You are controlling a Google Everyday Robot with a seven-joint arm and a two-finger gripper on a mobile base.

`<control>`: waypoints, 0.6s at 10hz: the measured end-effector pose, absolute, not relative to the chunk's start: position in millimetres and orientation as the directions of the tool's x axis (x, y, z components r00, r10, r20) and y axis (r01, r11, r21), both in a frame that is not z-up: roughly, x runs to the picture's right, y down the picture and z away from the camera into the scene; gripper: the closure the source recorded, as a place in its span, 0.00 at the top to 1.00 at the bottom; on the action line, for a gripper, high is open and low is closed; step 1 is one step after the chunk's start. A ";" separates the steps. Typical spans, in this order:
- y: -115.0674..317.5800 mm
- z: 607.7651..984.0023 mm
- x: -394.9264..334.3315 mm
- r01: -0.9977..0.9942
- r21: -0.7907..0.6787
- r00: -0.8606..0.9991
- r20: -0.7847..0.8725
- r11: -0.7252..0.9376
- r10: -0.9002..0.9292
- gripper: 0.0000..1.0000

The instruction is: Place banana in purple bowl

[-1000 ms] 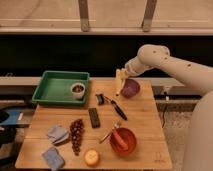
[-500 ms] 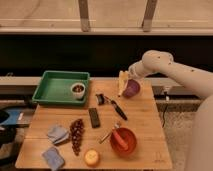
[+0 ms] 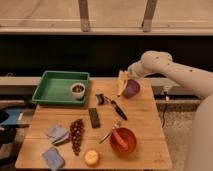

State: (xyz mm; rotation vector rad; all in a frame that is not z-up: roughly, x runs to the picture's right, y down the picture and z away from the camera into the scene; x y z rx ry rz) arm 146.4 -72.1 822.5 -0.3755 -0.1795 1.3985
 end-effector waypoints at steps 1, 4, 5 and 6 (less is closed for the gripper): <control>-73.4 826.0 160.0 -0.938 -0.328 0.155 -0.099 0.115 0.983 0.00; -75.8 837.1 187.0 -0.965 -0.246 0.117 -0.112 0.087 0.987 0.00; -75.8 843.6 190.3 -0.969 -0.233 0.113 -0.121 0.082 0.986 0.00; -75.8 853.7 197.0 -0.973 -0.222 0.101 -0.135 0.069 0.986 0.00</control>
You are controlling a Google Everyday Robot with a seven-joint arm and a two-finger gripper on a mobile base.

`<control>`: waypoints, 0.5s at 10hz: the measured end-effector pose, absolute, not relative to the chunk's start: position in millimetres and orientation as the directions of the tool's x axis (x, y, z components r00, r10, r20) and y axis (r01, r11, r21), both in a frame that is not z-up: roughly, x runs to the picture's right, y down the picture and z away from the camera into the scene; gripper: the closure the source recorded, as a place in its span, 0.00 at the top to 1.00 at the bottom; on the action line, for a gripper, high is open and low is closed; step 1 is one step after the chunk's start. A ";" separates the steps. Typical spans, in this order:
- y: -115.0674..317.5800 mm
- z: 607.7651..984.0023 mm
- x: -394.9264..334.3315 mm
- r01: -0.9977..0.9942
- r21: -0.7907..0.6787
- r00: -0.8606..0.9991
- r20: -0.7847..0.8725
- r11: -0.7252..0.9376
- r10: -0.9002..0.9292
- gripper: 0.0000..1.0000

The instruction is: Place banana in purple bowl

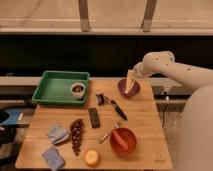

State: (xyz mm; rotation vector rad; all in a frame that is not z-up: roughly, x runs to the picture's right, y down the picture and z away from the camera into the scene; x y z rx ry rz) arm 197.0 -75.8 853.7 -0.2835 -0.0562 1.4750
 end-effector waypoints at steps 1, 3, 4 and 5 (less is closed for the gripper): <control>-74.6 863.9 201.3 -0.974 -0.222 0.088 -0.149 0.054 0.985 0.00; -70.8 885.4 206.5 -0.968 -0.248 0.067 -0.174 0.022 0.983 0.07; -65.0 897.5 209.5 -0.960 -0.280 0.053 -0.190 -0.002 0.980 0.18; -61.5 904.7 210.0 -0.951 -0.307 0.044 -0.200 -0.020 0.979 0.26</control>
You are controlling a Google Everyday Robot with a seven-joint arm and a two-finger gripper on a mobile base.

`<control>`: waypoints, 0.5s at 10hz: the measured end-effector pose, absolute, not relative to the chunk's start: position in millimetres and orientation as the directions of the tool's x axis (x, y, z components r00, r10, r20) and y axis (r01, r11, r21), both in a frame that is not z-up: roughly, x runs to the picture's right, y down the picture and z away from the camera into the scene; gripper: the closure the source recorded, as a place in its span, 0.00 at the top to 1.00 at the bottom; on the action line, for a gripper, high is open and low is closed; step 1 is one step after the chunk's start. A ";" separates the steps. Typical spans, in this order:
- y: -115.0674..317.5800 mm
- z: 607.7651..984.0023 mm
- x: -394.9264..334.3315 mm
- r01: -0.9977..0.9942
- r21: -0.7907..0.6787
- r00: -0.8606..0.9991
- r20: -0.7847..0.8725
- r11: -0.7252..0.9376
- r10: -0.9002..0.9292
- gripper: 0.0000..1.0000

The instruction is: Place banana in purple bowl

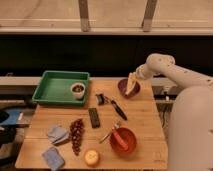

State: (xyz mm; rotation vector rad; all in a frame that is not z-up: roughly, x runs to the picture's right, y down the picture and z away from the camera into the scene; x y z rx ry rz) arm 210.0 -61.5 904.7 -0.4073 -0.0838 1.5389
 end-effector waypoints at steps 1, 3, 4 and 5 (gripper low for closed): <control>-58.1 910.7 210.7 -0.940 -0.338 0.032 -0.210 -0.041 0.977 0.38; -56.4 916.2 209.9 -0.923 -0.380 0.021 -0.217 -0.065 0.976 0.58; -58.0 915.7 210.0 -0.918 -0.390 0.019 -0.214 -0.067 0.977 0.67; -59.4 914.2 208.6 -0.913 -0.402 0.022 -0.210 -0.066 0.977 0.76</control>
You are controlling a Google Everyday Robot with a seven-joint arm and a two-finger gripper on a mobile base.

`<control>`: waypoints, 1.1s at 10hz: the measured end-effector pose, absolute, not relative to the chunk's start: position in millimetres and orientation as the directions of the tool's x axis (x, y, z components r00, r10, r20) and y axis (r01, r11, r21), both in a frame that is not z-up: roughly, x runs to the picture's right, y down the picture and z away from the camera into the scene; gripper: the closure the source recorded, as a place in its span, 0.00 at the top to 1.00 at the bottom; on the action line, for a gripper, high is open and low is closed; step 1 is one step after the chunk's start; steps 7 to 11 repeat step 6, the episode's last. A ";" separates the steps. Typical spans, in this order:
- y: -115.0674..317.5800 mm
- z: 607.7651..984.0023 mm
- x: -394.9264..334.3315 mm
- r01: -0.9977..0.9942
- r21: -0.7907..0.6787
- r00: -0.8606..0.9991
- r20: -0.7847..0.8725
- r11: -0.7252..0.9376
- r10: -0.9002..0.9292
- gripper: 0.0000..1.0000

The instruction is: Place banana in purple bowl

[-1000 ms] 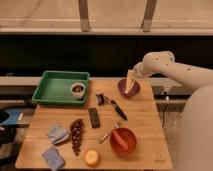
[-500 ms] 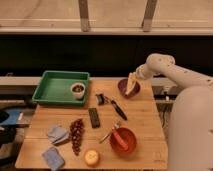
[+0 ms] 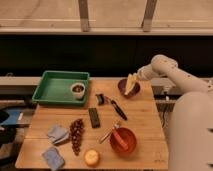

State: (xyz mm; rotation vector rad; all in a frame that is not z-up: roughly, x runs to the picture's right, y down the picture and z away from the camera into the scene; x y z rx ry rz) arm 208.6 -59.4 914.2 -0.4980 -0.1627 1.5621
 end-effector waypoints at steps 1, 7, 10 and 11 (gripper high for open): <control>-61.4 912.8 206.4 -0.908 -0.414 0.023 -0.205 -0.065 0.979 0.80; -62.2 911.6 204.7 -0.902 -0.427 0.022 -0.200 -0.067 0.979 0.80; -62.2 911.6 204.7 -0.902 -0.427 0.022 -0.200 -0.067 0.979 0.80; -62.2 911.6 204.7 -0.902 -0.427 0.022 -0.200 -0.067 0.979 0.80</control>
